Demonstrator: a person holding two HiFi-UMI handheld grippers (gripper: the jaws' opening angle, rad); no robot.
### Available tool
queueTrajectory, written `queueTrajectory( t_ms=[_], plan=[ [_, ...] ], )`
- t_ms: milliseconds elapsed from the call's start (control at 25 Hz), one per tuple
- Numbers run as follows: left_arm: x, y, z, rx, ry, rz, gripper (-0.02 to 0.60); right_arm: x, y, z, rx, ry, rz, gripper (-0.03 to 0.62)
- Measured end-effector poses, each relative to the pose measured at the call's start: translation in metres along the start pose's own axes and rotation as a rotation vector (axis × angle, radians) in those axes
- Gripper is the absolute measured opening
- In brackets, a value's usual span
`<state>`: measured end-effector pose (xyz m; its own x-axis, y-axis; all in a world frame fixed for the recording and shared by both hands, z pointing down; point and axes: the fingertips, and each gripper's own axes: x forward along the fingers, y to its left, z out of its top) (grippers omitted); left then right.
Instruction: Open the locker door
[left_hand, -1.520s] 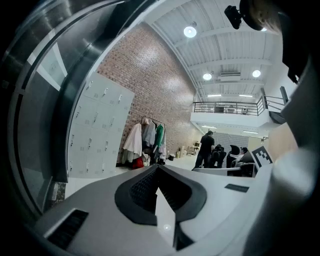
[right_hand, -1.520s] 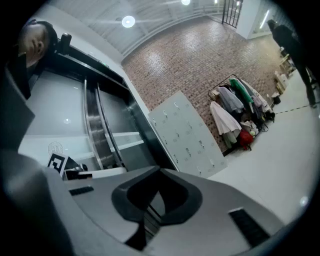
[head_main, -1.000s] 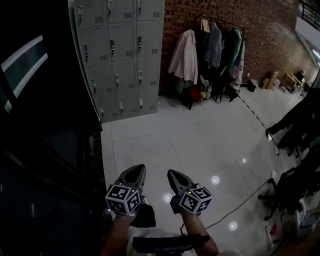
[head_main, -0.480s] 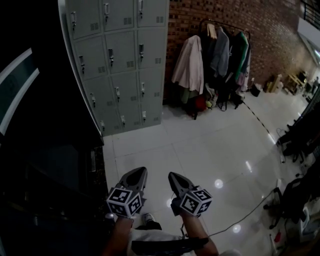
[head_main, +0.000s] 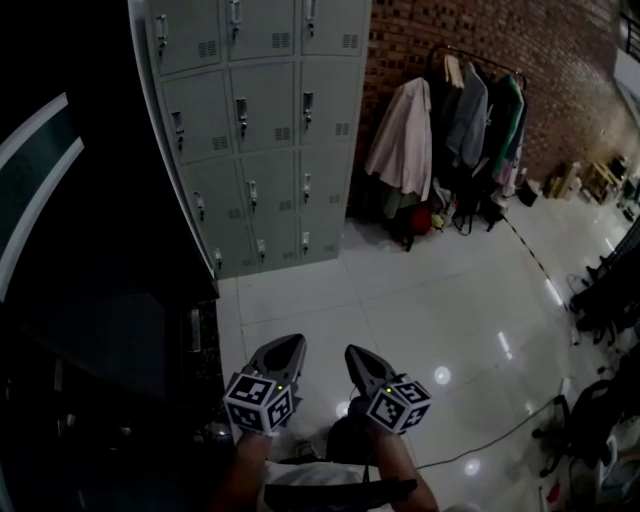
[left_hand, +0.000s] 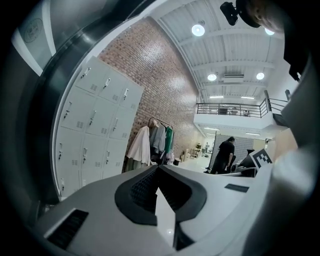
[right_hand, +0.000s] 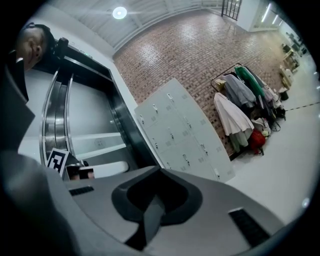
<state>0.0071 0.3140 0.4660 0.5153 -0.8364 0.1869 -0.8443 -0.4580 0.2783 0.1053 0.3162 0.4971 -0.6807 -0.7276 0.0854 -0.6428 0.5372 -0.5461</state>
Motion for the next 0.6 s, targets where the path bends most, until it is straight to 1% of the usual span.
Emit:
queueTrajectory(
  t_ms=[320,600],
  plan=[
    [0.058,0.054,0.011,-0.013,0.008,0.024,-0.003,0.078,-0.032,0.019,0.0,0.022,0.037,0.009],
    [0.138,0.104,0.034,-0.017,0.01,0.043,-0.003,0.163,-0.079,0.058,-0.006,0.026,0.072,0.009]
  ],
)
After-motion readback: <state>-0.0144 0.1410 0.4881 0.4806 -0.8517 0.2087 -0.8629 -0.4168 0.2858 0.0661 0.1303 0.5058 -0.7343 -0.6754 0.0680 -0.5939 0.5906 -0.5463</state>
